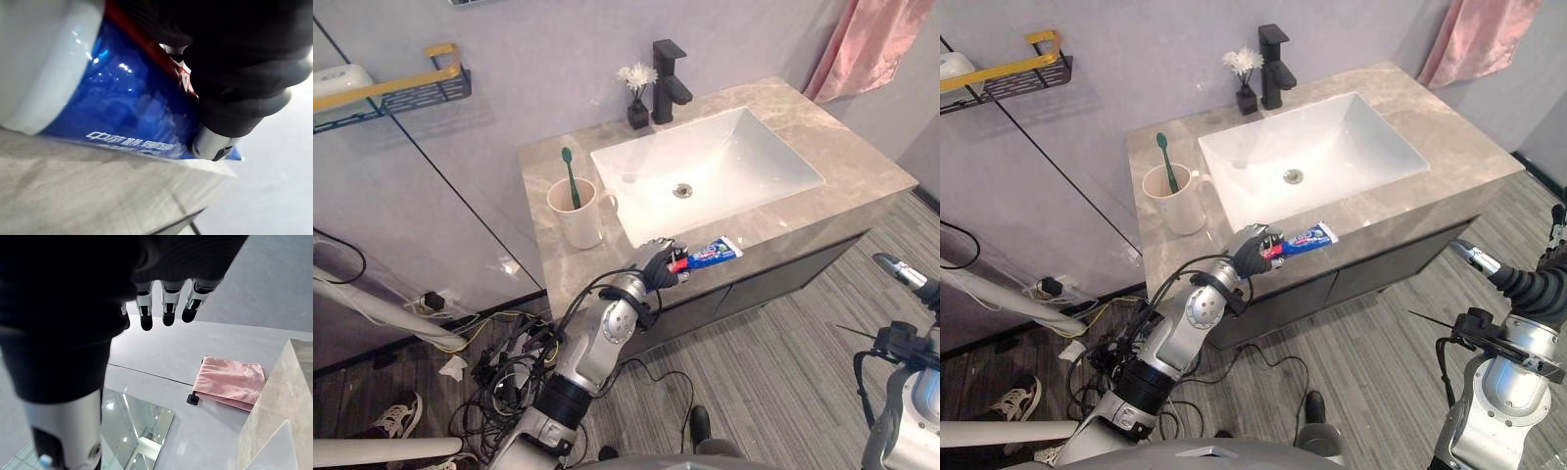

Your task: Organize washtable

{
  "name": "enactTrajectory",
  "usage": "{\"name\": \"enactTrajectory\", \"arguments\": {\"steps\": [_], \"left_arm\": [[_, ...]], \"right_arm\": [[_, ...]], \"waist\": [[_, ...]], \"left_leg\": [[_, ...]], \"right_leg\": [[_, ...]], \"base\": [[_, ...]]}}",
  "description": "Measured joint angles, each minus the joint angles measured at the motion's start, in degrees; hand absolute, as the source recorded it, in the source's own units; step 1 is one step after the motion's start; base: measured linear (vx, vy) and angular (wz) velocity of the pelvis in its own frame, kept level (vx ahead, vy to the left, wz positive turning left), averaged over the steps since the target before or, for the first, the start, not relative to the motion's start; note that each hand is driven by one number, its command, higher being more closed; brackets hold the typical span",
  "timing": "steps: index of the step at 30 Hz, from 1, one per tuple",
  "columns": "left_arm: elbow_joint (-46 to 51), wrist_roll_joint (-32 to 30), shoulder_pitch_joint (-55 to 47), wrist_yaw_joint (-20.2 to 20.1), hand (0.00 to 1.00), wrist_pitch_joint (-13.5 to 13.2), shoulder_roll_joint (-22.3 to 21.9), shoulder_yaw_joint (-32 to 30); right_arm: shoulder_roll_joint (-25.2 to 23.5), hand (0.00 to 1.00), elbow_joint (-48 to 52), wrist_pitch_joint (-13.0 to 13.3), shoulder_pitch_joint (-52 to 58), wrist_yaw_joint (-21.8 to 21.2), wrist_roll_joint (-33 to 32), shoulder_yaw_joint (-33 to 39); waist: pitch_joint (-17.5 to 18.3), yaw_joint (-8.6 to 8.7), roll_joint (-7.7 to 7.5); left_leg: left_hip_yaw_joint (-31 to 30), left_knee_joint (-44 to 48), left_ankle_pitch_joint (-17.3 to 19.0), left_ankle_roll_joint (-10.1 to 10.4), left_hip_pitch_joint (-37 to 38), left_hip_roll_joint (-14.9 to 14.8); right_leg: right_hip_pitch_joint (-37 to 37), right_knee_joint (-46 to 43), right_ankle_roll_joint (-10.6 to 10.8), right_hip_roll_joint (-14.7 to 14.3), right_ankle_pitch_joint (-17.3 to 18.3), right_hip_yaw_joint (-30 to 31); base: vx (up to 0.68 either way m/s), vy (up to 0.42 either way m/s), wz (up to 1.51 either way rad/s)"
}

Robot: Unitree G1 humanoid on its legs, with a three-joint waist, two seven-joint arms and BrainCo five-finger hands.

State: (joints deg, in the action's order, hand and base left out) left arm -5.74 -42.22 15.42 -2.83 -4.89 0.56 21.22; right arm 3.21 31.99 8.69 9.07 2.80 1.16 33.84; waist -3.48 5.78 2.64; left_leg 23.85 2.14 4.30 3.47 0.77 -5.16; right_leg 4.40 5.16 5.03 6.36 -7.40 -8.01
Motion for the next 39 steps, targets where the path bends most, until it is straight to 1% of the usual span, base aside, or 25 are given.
{"name": "enactTrajectory", "arguments": {"steps": [2,3,4,5,11,15,21,24,26,27,28,30,31,32,33,34,36,39], "left_arm": [[1.6,1.2,-0.1,0.5,1.00,-0.3,0.0,0.5],[2.7,1.6,-0.1,1.4,1.00,-0.6,0.0,0.8],[3.6,1.9,-0.2,1.9,1.00,-0.8,0.0,0.8],[4.5,2.2,-0.2,2.5,1.00,-1.5,0.0,0.8],[7.3,3.6,-0.3,3.6,1.00,-2.5,0.0,1.3],[13.4,4.9,-0.2,4.1,1.00,-2.7,0.1,1.3],[19.0,11.0,6.4,5.8,1.00,-2.6,0.0,-0.3],[20.6,13.1,7.8,7.2,1.00,-2.7,-0.3,-1.0],[21.7,13.3,7.8,7.7,1.00,-2.7,-0.2,-1.0],[22.4,13.5,7.8,8.1,1.00,-2.8,-0.2,-1.0],[22.8,14.0,7.8,8.2,1.00,-2.8,-0.2,-1.0],[24.1,14.9,7.8,8.6,1.00,-3.4,-0.2,-1.0],[24.3,14.9,7.8,8.8,1.00,-3.8,-0.2,-1.1],[24.6,15.2,7.8,9.5,1.00,-4.3,-0.1,-1.1],[24.6,15.5,7.8,9.9,1.00,-4.3,-0.1,-1.1],[24.6,15.6,7.8,10.2,1.00,-4.3,-0.1,-1.1],[24.6,16.1,7.8,10.9,1.00,-4.3,-0.2,-1.1],[24.6,16.1,7.8,11.4,1.00,-4.3,-0.2,-1.1]], "right_arm": [[0.0,0.00,0.0,0.1,0.3,0.1,0.0,-0.1],[0.0,0.00,0.0,0.2,0.6,0.3,0.0,-0.2],[0.0,0.00,0.0,0.5,0.8,0.5,0.0,-0.4],[0.0,0.00,0.0,1.2,1.3,0.7,0.0,-0.6],[0.0,0.00,-0.1,2.2,1.9,1.2,0.0,-1.7],[0.0,0.00,-0.2,2.3,1.9,1.3,0.0,-2.1],[-0.1,0.00,-0.9,2.3,1.7,1.1,-0.6,-3.1],[-1.0,0.00,-1.2,2.5,1.7,0.8,-4.9,-5.4],[-2.1,0.00,-1.9,3.6,1.7,0.0,-8.9,-7.5],[-2.2,0.00,-3.2,4.1,1.7,-0.6,-11.0,-9.4],[-2.2,0.00,-3.6,4.1,1.7,-1.1,-12.0,-10.3],[-2.2,0.00,-5.4,4.4,1.6,-3.0,-16.3,-13.8],[-2.3,0.00,-5.7,4.4,1.6,-3.4,-17.9,-14.6],[-2.2,0.00,-6.6,4.5,1.4,-4.7,-22.1,-16.6],[-2.2,0.00,-7.6,4.6,1.0,-5.3,-24.4,-18.1],[-2.3,0.00,-8.1,4.5,0.8,-5.4,-25.6,-19.0],[-2.2,0.00,-9.7,4.5,-0.1,-6.6,-30.1,-22.4],[-2.2,0.00,-10.2,4.5,-1.5,-8.0,-35.0,-27.3]], "waist": [[0.0,0.00,-0.01],[0.0,-0.15,-0.04],[0.0,-0.16,-0.06],[0.0,-0.15,-0.08],[0.1,-0.12,-0.10],[0.1,-0.11,-0.14],[1.0,-0.17,-0.52],[1.9,-0.12,-0.59],[2.0,-0.18,-0.61],[2.0,-0.23,-0.67],[2.0,-0.26,-0.67],[2.1,-0.37,-0.63],[2.1,-0.43,-0.62],[2.1,-0.63,-0.63],[2.1,-0.70,-0.69],[2.1,-0.87,-0.71],[2.2,-1.58,-0.67],[2.3,-1.77,-0.86]], "left_leg": [[-0.5,0.1,0.0,0.0,0.1,0.0],[-0.6,0.1,0.0,0.0,0.2,0.0],[-0.6,0.1,0.0,0.0,0.2,0.0],[-0.6,0.1,0.0,0.0,0.2,0.0],[-0.6,0.1,0.0,0.0,0.3,-0.1],[-0.6,0.1,0.0,0.0,0.6,-0.1],[-0.5,0.1,0.0,0.0,1.4,-0.1],[-0.6,0.1,0.0,0.0,1.6,-0.1],[-0.7,0.1,0.0,0.0,1.7,-0.1],[-0.8,0.1,-0.1,-0.1,1.8,-0.1],[-0.9,0.0,-0.1,-0.1,1.8,0.0],[-1.3,-0.2,-0.5,-0.1,1.9,0.0],[-1.5,-0.3,-0.6,-0.1,1.9,0.0],[-1.9,-0.7,-1.1,0.0,1.9,0.0],[-2.1,-1.1,-1.4,-0.1,2.0,0.0],[-2.2,-1.2,-1.5,0.0,2.0,0.0],[-2.4,-1.6,-1.9,0.0,2.2,0.0],[-3.8,-2.6,-2.7,0.1,2.6,0.1]], "right_leg": [[-0.4,0.0,0.0,0.0,0.0,-0.4],[-0.5,0.0,0.0,0.0,0.0,-0.5],[-0.5,0.0,0.0,0.1,0.0,-0.5],[-0.6,0.0,0.0,0.1,0.0,-0.5],[-0.6,0.0,0.0,0.0,0.0,-0.5],[-0.9,0.0,0.0,0.0,0.0,-0.5],[-1.7,0.0,0.0,0.0,0.0,-0.5],[-1.9,0.0,0.0,0.0,0.0,-0.5],[-2.2,0.0,0.0,0.1,0.0,-0.7],[-2.3,0.0,0.0,0.1,0.0,-0.9],[-2.4,0.0,0.0,0.1,0.0,-0.9],[-2.6,0.0,0.0,0.1,0.0,-1.5],[-2.6,0.0,0.0,0.1,0.0,-1.7],[-2.7,0.0,0.0,0.1,0.0,-2.2],[-2.7,0.0,0.0,0.1,0.0,-2.4],[-2.7,0.0,0.0,0.0,0.0,-2.4],[-2.8,0.0,-0.1,0.0,0.0,-2.7],[-3.7,0.0,-0.4,0.1,0.3,-4.2]], "base": [[-0.01,0.000,0.10],[-0.01,0.000,0.06],[0.00,0.000,0.00],[0.00,0.000,0.00],[0.00,0.000,0.00],[0.00,0.000,0.00],[0.00,0.000,0.00],[0.00,-0.001,0.01],[-0.02,-0.005,0.05],[-0.02,-0.005,0.04],[-0.03,-0.007,0.06],[-0.02,-0.011,0.11],[-0.02,-0.019,0.15],[-0.02,-0.020,0.14],[-0.02,-0.020,0.12],[-0.02,-0.018,0.06],[-0.02,-0.018,0.08],[-0.01,-0.018,0.23]]}}
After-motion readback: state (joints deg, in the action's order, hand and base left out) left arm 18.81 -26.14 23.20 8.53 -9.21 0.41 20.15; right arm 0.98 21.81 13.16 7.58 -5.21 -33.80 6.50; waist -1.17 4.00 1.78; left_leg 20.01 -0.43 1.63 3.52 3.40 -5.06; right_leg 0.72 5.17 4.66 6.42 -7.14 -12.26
